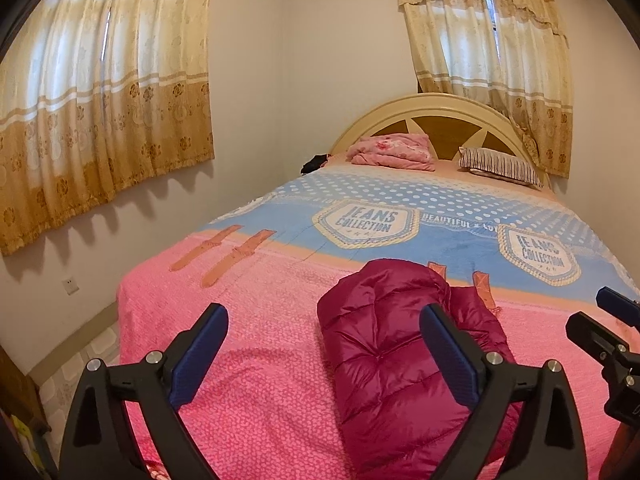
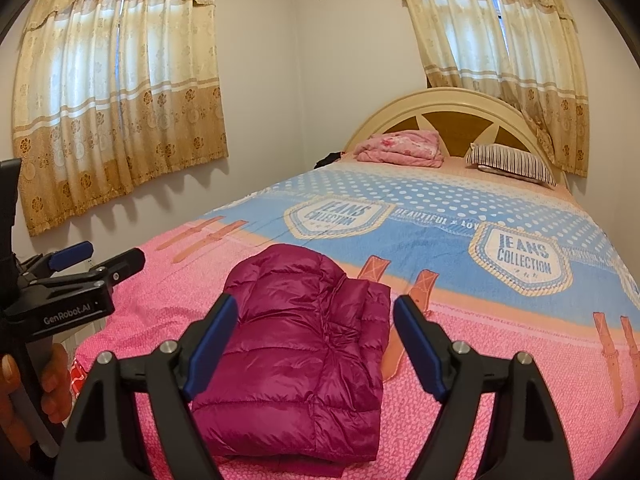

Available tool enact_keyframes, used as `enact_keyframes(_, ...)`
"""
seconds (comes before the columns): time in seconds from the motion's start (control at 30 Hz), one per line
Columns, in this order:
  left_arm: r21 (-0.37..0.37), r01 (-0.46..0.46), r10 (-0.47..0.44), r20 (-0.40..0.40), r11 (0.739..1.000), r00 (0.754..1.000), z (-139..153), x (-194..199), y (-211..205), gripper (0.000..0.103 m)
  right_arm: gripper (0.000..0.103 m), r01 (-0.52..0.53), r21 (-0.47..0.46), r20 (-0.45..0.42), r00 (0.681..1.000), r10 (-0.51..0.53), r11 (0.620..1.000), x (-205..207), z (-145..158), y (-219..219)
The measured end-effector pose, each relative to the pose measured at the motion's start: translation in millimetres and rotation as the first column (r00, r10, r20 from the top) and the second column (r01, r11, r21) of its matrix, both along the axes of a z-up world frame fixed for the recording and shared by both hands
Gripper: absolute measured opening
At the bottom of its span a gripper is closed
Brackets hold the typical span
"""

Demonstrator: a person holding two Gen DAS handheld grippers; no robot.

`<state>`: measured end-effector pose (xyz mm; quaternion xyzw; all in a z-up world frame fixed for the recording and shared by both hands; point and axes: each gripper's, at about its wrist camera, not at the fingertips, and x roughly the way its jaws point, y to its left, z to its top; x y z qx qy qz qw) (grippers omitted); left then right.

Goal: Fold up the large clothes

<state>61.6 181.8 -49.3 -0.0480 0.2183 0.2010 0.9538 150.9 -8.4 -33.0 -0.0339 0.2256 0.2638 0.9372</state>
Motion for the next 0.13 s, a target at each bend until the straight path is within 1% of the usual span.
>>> enact_keyframes(0.07,0.002,0.005,-0.005,0.001,1.000,1.000,-0.7,0.7,-1.5,0.097,0.083,0.002,0.001,-0.001,1.000,-0.002,1.000,-0.2,-1.0,-1.0)
enact_keyframes(0.13,-0.005,0.031,-0.031,0.002,1.000,1.000,-1.2,2.0,-3.3,0.097,0.083,0.003,0.002,-0.003,1.000,-0.003,1.000,-0.6,-1.5,-2.1)
